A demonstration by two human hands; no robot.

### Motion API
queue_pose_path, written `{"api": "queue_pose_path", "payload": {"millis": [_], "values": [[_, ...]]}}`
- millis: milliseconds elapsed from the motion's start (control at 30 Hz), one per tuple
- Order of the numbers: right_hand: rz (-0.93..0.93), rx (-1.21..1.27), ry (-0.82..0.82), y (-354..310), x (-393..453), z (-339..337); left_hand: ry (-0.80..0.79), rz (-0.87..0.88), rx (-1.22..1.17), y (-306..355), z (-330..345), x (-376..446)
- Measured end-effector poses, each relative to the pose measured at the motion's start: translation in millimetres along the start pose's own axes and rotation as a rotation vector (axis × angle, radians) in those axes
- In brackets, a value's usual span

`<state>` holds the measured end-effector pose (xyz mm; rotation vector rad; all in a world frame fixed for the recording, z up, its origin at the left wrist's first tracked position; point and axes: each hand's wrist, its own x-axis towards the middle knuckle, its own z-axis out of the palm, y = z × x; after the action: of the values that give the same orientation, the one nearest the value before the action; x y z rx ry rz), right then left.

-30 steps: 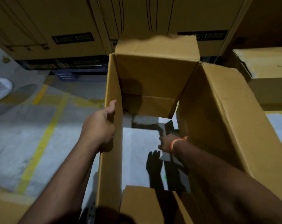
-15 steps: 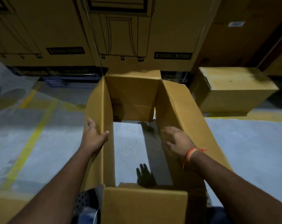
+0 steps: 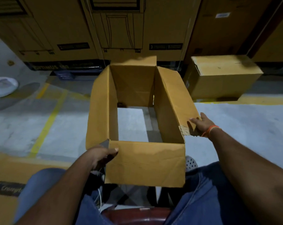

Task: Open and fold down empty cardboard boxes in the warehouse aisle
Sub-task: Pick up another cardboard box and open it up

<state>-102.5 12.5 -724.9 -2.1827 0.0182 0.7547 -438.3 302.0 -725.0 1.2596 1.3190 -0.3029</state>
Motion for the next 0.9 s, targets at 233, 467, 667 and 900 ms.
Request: {"api": "queue_pose_path", "payload": {"millis": [233,467,667,900], "values": [[-0.040,0.122,0.138,6,8,-25,-0.027,0.285,-0.064,34,15,-5],[-0.425,0.251,0.075,-30,-42,-38,-0.271,0.418,-0.288,85,-3,-11],[-0.684,-0.078,0.240,-53,-86,10,-0.236,0.385,-0.812,93,0,-40],[-1.139,-0.529,0.128,-62,-134,75,0.072,0.600,-0.404,80,51,-71]]}}
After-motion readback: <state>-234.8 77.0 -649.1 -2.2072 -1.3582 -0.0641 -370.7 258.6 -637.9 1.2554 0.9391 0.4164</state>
